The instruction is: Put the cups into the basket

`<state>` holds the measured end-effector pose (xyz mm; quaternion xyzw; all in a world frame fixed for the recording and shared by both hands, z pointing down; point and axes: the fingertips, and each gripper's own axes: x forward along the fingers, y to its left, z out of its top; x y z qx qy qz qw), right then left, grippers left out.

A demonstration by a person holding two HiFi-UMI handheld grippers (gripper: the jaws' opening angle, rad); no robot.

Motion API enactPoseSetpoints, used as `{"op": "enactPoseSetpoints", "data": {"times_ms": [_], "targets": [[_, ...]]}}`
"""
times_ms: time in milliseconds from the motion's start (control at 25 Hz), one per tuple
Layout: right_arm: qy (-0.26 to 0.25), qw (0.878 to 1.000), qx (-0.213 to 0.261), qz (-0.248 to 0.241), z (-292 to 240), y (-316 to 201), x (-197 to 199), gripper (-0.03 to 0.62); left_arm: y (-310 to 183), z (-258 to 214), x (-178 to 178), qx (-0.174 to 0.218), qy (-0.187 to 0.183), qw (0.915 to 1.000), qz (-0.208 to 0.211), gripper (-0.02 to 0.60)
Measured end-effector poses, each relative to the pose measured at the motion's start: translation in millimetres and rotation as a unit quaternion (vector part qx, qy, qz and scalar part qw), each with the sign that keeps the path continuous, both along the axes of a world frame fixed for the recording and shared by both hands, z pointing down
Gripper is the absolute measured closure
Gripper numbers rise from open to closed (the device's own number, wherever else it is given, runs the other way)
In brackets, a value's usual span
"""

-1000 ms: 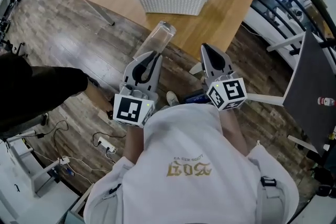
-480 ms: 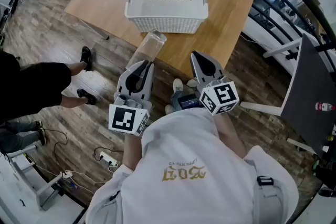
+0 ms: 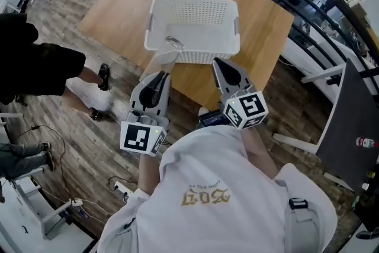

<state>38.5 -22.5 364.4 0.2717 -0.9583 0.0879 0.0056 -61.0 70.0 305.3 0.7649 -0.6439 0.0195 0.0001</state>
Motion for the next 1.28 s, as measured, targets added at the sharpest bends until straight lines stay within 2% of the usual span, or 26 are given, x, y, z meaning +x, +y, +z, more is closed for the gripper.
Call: {"op": "enactPoseSetpoints", "data": {"times_ms": [320, 600, 960, 1280], "targets": [[-0.008, 1.0, -0.006, 0.002, 0.9, -35.2, -3.0, 0.583, -33.7, 2.9, -5.7, -0.013, -0.003, 0.9999, 0.0, 0.54], [0.0, 0.999, -0.021, 0.028, 10.7, -52.8, -6.7, 0.583, -57.9, 3.9, -19.5, -0.02, -0.004, 0.9996, 0.022, 0.54], [0.021, 0.996, -0.01, 0.085, 7.3, -83.3, -35.0, 0.583, -102.4, 5.4, -59.7, -0.012, 0.014, 0.9966, 0.081, 0.54], [0.028, 0.995, 0.008, 0.094, -4.1, -99.0, -79.7, 0.583, -131.5, 1.0, -90.8, -0.01, 0.013, 0.9937, 0.111, 0.54]]}}
